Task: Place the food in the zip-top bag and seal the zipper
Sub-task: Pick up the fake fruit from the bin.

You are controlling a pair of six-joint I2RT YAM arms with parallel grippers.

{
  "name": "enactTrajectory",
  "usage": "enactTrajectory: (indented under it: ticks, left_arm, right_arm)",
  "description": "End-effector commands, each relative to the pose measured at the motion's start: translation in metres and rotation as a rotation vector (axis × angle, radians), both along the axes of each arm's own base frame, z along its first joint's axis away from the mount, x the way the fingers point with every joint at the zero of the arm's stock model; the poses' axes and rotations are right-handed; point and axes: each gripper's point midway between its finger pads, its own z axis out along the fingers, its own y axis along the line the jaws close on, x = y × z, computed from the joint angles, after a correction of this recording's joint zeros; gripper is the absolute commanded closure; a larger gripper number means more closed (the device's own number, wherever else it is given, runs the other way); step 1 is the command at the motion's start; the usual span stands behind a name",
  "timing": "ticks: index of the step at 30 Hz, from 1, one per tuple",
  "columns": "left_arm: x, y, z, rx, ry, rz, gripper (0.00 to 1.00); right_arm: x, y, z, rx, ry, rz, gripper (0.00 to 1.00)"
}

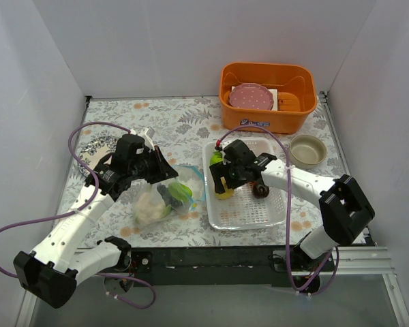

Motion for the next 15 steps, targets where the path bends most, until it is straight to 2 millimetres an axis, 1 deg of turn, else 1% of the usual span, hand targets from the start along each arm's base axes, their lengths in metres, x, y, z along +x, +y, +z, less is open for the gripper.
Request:
enactTrajectory:
  ticks: [1, 3, 6, 7, 9, 10, 11, 13, 14, 15]
  left_arm:
    - [-0.001, 0.002, 0.005, -0.008, -0.033, -0.004, 1.00]
    - [-0.001, 0.002, 0.005, -0.003, -0.033, -0.003, 1.00]
    - [-0.001, 0.003, 0.005, -0.001, -0.034, -0.001, 1.00]
    - [-0.001, 0.003, 0.005, -0.001, -0.036, -0.002, 1.00]
    - [-0.001, 0.003, 0.002, 0.002, -0.029, -0.002, 1.00]
    - [-0.001, 0.003, 0.002, 0.001, -0.029, -0.003, 1.00]
    - [-0.001, 0.003, 0.000, 0.005, -0.024, -0.004, 1.00]
    - [0.000, 0.002, 0.001, 0.003, -0.027, -0.005, 1.00]
    - [0.000, 0.002, 0.001, 0.002, -0.026, -0.004, 1.00]
    - [0.001, 0.001, 0.002, 0.000, -0.030, -0.006, 1.00]
  right_arm:
    - [0.016, 0.017, 0.018, 0.045, -0.055, 0.010, 0.14]
    - [0.016, 0.019, 0.017, 0.044, -0.048, 0.020, 0.19]
    - [0.013, 0.016, 0.010, 0.021, -0.021, 0.020, 0.33]
    - [0.012, 0.015, 0.010, 0.019, -0.016, 0.017, 0.40]
    - [0.009, 0.013, 0.012, 0.022, -0.019, 0.016, 0.47]
    - [0.009, 0.012, 0.013, 0.024, -0.023, 0.019, 0.53]
    - [0.008, 0.011, 0.015, 0.023, -0.025, 0.017, 0.55]
    - [0.010, 0.010, 0.025, 0.028, -0.044, 0.011, 0.56]
    - [0.012, 0.004, 0.028, 0.005, -0.060, -0.008, 0.56]
    - [0.014, 0.002, 0.037, 0.012, -0.083, -0.019, 0.57]
